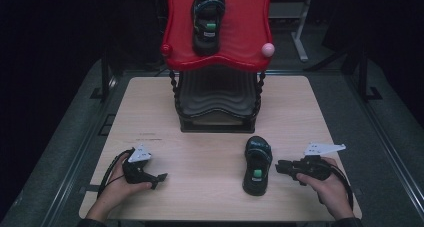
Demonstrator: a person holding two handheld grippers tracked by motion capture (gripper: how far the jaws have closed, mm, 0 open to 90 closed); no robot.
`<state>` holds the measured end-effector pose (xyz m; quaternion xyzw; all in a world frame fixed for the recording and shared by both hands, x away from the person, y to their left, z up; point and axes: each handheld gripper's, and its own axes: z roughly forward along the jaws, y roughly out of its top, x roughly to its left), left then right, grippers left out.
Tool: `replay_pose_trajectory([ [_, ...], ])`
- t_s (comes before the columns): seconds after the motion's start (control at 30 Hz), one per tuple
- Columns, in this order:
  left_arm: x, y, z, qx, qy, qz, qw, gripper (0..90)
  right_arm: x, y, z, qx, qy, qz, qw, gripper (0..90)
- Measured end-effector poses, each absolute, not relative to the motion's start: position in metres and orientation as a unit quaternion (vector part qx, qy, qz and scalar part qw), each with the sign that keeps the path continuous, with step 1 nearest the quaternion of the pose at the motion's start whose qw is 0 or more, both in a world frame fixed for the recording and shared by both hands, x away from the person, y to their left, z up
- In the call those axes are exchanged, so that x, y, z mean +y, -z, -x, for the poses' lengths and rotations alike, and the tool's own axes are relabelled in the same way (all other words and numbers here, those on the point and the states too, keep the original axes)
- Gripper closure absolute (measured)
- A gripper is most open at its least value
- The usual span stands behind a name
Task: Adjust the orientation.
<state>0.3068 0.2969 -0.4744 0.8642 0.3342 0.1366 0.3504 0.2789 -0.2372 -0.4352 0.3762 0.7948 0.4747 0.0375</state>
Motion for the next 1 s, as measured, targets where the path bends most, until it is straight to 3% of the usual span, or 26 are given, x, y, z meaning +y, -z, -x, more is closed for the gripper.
replay_pose_trajectory([
  [0.13, 0.297, 0.474, -0.307, 0.334, -0.137, -0.864, 0.350, 0.0, -0.235, 0.428, -0.286, 0.774, -0.503, -0.383, 0.042, 58.5],
  [0.37, 0.297, 0.474, -0.307, 0.334, -0.137, -0.864, 0.350, 0.0, -0.216, 0.425, -0.301, 0.768, -0.523, -0.368, 0.037, 53.3],
  [0.8, 0.297, 0.474, -0.307, 0.334, -0.137, -0.864, 0.350, 0.0, -0.192, 0.438, -0.319, 0.785, -0.508, -0.353, 0.016, 53.1],
  [1.0, 0.297, 0.474, -0.307, 0.334, -0.137, -0.864, 0.350, 0.0, -0.193, 0.443, -0.319, 0.786, -0.506, -0.356, 0.009, 59.1],
])
